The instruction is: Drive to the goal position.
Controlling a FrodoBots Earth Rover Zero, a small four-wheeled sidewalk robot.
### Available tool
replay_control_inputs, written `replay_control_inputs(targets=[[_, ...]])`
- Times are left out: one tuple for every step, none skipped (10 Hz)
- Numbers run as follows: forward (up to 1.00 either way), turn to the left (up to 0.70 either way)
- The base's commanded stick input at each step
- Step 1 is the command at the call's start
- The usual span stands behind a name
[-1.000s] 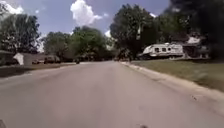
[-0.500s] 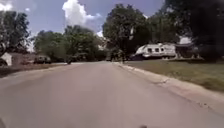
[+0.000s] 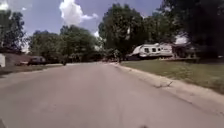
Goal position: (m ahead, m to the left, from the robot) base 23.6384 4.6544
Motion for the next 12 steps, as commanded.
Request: replay_control_inputs(targets=[[0.85,0.0],[0.85,0.0],[0.85,0.0],[0.85,0.0],[0.85,0.0],[0.85,0.0],[0.85,0.0],[0.85,0.0],[0.85,0.0],[0.85,0.0],[0.85,0.0],[0.85,0.0]])
